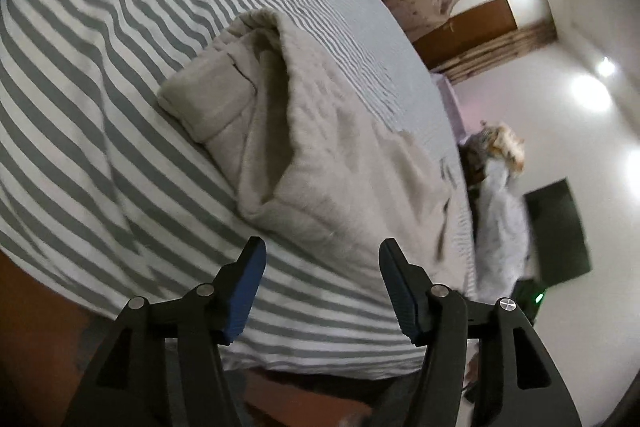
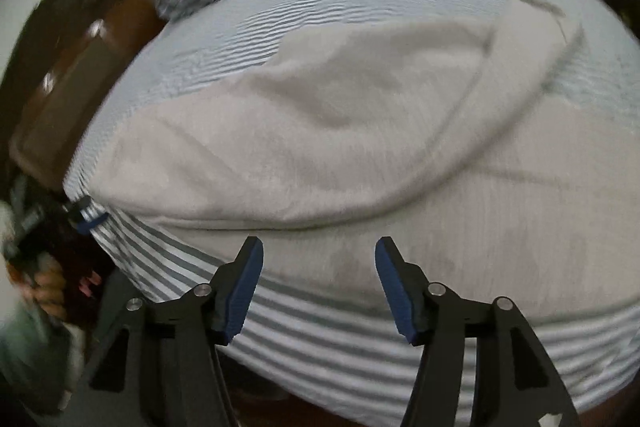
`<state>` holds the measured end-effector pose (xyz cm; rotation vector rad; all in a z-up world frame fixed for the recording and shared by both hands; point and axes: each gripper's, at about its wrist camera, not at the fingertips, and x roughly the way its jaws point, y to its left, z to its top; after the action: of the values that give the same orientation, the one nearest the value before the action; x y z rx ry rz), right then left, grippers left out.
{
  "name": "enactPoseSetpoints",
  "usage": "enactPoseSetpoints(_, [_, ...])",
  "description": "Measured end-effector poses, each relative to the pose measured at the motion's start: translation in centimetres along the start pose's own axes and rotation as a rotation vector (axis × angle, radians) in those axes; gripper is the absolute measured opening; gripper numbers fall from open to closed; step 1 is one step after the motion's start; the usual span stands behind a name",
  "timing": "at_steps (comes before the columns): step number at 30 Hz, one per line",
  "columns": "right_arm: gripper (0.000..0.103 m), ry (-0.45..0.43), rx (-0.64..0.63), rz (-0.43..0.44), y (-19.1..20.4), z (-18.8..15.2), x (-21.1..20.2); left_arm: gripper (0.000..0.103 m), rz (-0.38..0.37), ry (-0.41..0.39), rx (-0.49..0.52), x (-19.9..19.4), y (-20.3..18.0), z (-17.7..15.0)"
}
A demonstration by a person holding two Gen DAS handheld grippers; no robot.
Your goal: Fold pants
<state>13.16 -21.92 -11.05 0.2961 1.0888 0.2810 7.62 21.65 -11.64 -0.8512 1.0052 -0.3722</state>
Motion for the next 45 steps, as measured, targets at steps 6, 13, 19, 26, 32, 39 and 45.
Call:
enactPoseSetpoints(6, [0.057, 0.005, 0.181, -0.042, -1.6, 0.7, 0.4, 0.06, -0.025, -0.013, -0.079, 1.3, 0.3, 1.4])
enactPoseSetpoints(13, [0.057, -0.007, 0.316, -0.144, -2.6, 3.9, 2.9, 0.058, -0.018, -0.027, -0.119, 2.1, -0.5, 2.7])
enactPoseSetpoints(19, [0.027, -0.009, 0.409, -0.209, -4.9, 5.5, 5.1, 0.039, 0.037, -0.021, -0.108, 2.2, -1.3, 3.3])
enactPoseSetpoints(26, [0.007, -0.062, 0.329, -0.185, -4.3, 6.9, 2.6, 0.025, 0.085, -0.04, -0.045, 1.7, -3.9, 6.0])
enactPoseSetpoints(32, [0.007, -0.134, 0.287, -0.142, -1.4, 6.3, -1.0, 0.022, 0.108, -0.073, 0.072, 0.3, -7.6, 10.1])
enactPoseSetpoints(39, [0.007, -0.125, 0.304, -0.068, 0.0, 2.0, -2.2, 0.022, 0.119, -0.075, 0.171, 0.3, -9.7, 14.2])
enactPoseSetpoints(45, [0.007, -0.058, 0.317, -0.067, 0.4, -1.2, 0.7, 0.022, 0.187, -0.023, 0.208, 0.5, -6.9, 12.8])
